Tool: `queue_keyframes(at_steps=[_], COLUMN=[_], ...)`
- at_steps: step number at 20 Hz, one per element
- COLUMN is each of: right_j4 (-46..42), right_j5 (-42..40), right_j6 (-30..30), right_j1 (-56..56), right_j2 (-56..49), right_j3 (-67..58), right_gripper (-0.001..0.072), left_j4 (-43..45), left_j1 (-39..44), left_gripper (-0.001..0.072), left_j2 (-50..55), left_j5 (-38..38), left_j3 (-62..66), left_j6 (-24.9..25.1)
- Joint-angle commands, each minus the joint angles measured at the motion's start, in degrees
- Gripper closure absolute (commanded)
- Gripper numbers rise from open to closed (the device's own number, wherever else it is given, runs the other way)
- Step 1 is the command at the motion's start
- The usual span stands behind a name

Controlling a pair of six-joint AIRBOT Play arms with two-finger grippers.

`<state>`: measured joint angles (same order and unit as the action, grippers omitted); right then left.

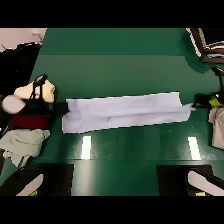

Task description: Fold the shirts.

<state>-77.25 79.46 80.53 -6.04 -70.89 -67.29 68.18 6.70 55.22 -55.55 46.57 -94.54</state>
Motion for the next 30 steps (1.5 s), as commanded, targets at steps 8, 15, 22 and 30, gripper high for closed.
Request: queue_keyframes(at_steps=[8,15,22,30], right_j4=[11.8,27.02,28.17,28.28], right_j5=[5.77,1.84,2.03,9.49], right_j6=[-6.69,-17.14,-20.59,-15.17], right_j1=[-10.62,-17.22,-9.79,-0.39], right_j2=[-19.8,-24.92,-27.06,-14.49], right_j3=[-11.5,1.11,-4.04,-17.99], right_gripper=[0.0095,0.0162,0.0697,0.0698], left_j4=[-2.1,-7.39,-12.44,-13.35], left_j1=[-0.02,4.94,19.47,28.96], left_gripper=[0.0579,0.0683,0.0683,0.0683], left_j2=[14.53,15.13,27.1,43.15], left_j5=[0.04,4.92,15.56,14.01], left_j3=[13.18,13.18,17.27,32.06], left_j6=[2.01,1.95,0.07,0.07])
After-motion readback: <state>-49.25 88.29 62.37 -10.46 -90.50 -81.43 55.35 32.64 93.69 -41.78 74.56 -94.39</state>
